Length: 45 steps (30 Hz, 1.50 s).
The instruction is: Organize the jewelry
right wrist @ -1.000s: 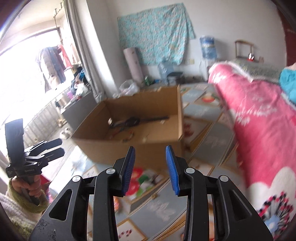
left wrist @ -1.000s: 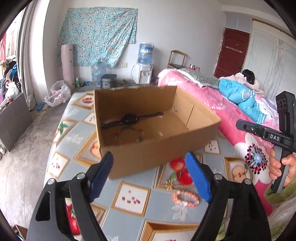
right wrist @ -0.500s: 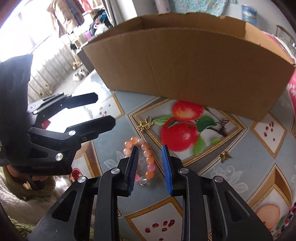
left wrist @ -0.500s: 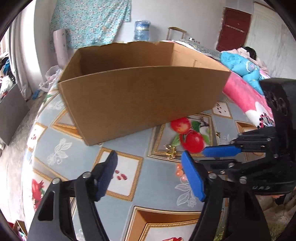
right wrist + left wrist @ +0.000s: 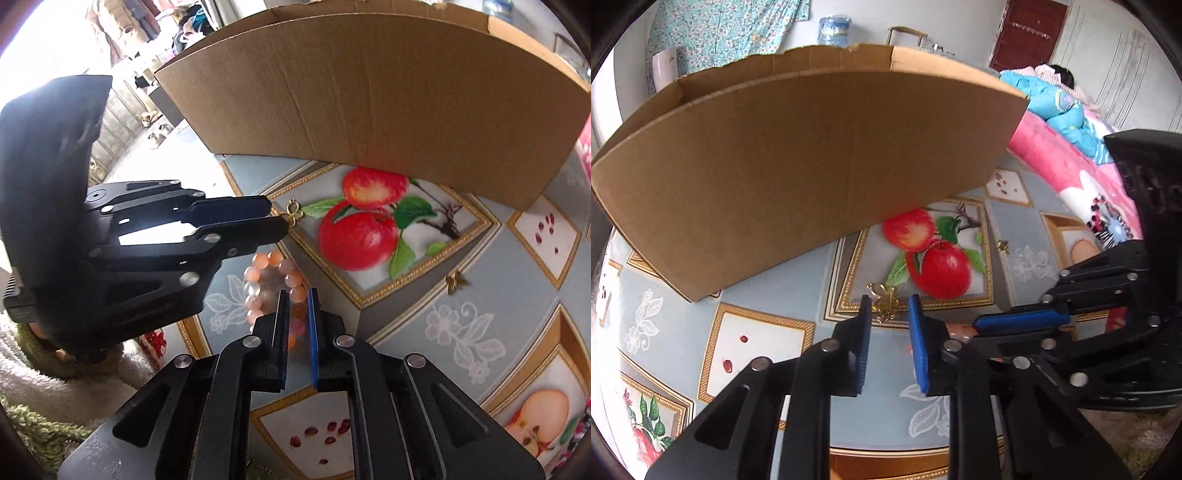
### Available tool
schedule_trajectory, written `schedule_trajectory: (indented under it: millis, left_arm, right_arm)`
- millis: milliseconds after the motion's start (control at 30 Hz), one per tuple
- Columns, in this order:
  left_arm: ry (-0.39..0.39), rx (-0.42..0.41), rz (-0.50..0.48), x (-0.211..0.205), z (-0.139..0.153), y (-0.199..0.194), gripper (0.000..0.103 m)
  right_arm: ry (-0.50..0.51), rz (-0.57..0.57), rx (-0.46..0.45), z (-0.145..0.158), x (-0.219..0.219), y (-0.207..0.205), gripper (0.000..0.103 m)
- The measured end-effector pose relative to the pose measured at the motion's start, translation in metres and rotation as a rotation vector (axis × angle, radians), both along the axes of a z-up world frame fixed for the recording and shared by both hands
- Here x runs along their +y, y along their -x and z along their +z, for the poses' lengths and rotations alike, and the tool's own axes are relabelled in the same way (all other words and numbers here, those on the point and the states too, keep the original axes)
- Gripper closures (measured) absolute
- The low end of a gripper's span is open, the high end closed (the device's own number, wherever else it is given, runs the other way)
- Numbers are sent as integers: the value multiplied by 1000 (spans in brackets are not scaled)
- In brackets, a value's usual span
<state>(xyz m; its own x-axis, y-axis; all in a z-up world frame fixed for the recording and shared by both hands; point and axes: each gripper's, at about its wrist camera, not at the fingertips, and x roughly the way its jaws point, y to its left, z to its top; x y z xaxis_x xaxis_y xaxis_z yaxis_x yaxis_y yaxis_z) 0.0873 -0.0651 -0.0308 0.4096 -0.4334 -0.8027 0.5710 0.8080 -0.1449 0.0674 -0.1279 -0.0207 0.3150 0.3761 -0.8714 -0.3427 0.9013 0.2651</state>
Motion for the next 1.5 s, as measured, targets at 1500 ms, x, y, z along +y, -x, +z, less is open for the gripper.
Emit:
schedule_trajectory:
  millis: [1500]
  left_arm:
    - [-64,-53,73,32,-2,10,101]
  right_arm:
    - [82,250,-160,16,22,-45,77]
